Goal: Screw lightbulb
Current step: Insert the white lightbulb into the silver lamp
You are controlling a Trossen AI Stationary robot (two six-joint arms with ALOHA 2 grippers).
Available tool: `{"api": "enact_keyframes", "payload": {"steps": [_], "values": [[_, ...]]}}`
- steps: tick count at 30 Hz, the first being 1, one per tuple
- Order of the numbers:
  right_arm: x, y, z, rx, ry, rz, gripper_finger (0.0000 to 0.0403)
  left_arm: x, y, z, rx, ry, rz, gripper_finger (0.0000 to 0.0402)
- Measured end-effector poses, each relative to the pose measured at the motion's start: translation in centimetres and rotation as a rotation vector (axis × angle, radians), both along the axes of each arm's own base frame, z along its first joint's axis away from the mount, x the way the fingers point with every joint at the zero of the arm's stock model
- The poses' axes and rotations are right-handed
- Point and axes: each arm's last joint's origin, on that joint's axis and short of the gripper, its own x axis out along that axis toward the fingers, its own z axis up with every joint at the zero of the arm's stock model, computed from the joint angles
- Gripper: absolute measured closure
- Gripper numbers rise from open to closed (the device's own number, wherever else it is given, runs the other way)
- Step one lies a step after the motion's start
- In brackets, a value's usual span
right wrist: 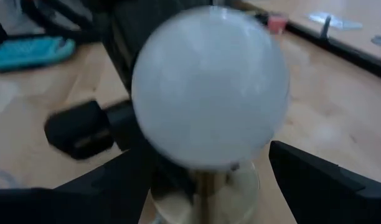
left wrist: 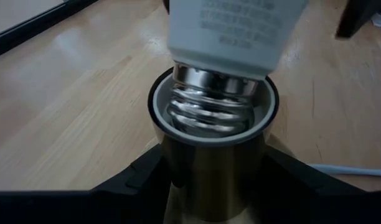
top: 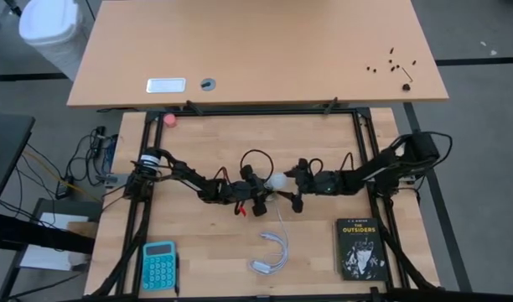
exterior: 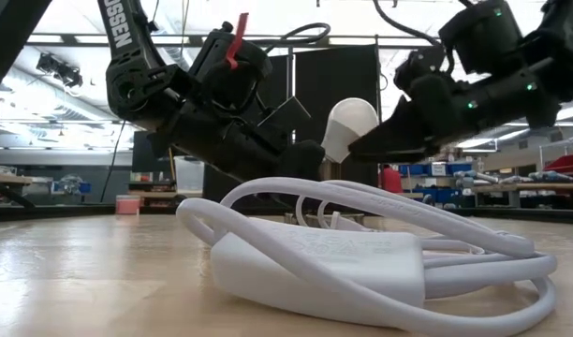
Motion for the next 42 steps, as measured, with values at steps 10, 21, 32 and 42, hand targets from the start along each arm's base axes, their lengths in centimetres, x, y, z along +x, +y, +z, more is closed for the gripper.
{"api": "enact_keyframes", "payload": {"steps": [10, 21, 32, 42], "values": [[2.2, 0.0, 0.7, -0.078, -0.027, 0.044, 0.0082, 0.0, 0.0, 0.0, 0.000, 0.001, 0.000, 0.0194], [2.4, -0.9, 0.8, -0.106, -0.050, 0.048, 0.0142, 0.0, 0.0, 0.0, 0.000, 0.000, 0.000, 0.0194], [2.6, -1.4, 0.9, -0.050, -0.021, 0.052, 0.0147, 0.0, 0.0, 0.0, 0.000, -0.004, 0.001, 0.0194], [5.1, -2.2, 3.8, -0.005, 0.233, 0.093, 0.0157, 0.0, 0.0, 0.0, 0.003, -0.002, -0.002, 0.0194]]}}
